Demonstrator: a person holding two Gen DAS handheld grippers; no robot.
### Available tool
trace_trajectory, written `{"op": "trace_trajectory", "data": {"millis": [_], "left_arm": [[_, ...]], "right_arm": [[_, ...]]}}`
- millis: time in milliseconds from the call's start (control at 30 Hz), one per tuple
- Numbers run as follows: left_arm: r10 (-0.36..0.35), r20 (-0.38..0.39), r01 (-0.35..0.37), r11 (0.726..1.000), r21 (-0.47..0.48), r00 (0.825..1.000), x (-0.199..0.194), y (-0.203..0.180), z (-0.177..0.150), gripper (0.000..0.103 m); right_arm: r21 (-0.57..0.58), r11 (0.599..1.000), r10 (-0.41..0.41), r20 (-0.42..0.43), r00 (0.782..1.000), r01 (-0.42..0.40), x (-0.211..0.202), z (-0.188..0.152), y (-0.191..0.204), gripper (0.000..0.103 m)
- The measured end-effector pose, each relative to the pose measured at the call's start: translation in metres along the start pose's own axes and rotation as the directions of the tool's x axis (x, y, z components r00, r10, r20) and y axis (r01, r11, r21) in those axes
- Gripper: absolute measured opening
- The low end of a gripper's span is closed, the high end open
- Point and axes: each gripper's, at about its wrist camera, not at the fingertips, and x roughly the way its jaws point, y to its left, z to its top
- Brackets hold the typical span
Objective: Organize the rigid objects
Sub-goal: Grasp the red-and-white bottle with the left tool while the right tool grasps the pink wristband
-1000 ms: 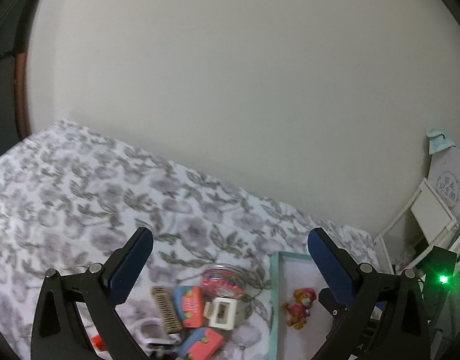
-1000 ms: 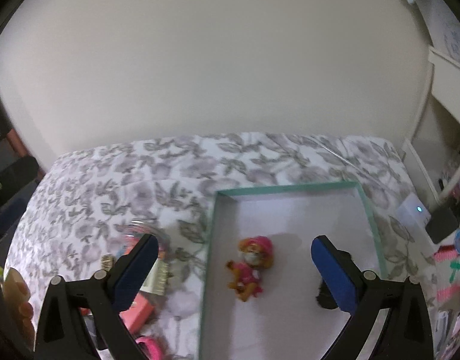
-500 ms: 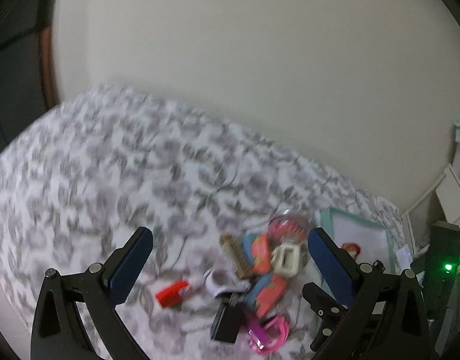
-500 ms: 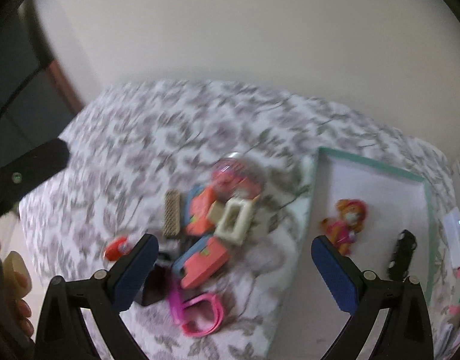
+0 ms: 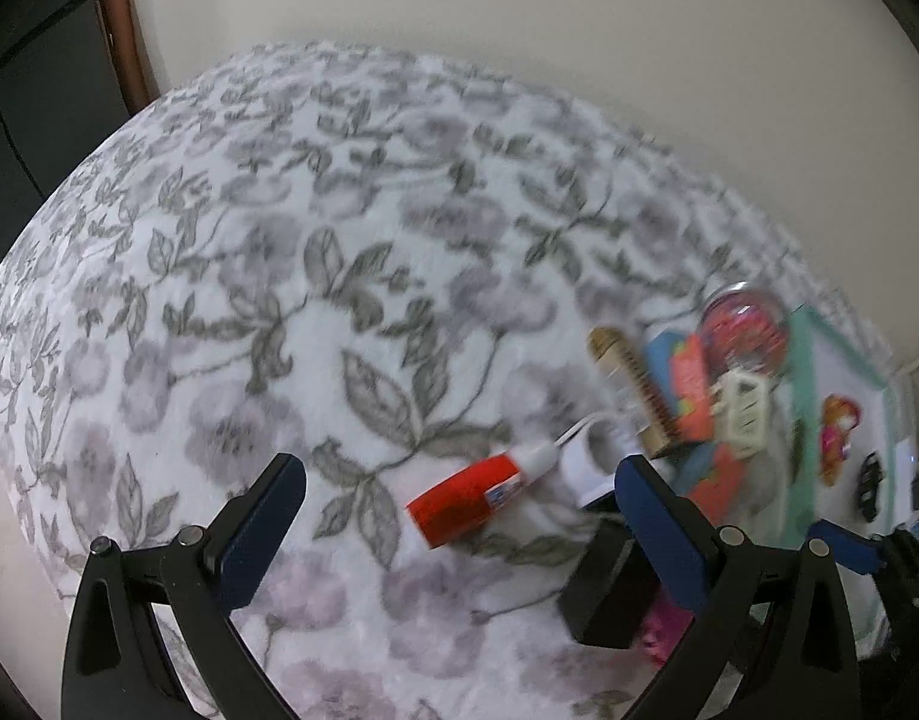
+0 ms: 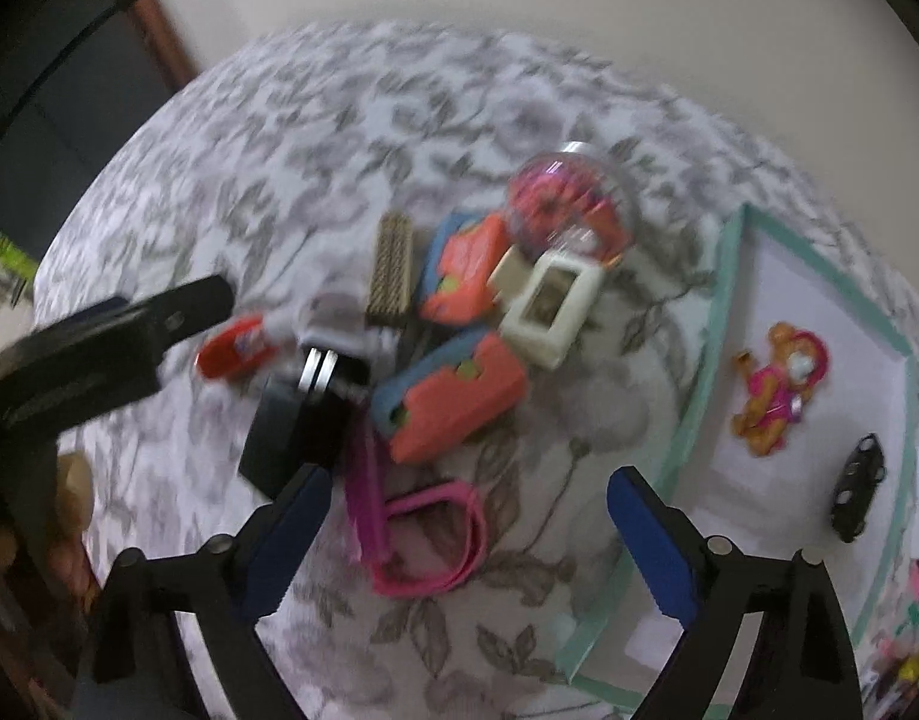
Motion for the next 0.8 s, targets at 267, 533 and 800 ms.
{"op": "trace_trajectory", "data": {"millis": [267, 533, 800], "left_arm": [[0.06, -0.104, -0.056, 0.998, 0.043, 0.993, 0.032, -0.003, -0.01, 0.102], [0.083, -0.13, -0.075, 0.995, 0.067, 0.988, 0.051, -0.007, -0.014, 0.085], [0.05, -0.112, -0.039, 0.994, 0.102, 0.992, 0.054, -0.019, -0.006, 0.066]], "right_arm": [[-0.065, 0.998, -0.004, -0.116, 0.993, -0.004, 0.026, -0.017, 0.007, 0.095], [-0.132, 0.991, -0.036, -0.172, 0.984, 0.013, 0.051, -0.025, 0.017, 0.089], [-0.167, 0.986, -0.033, -0.169, 0.985, 0.005, 0.057, -0.028, 0.026, 0.08]]}}
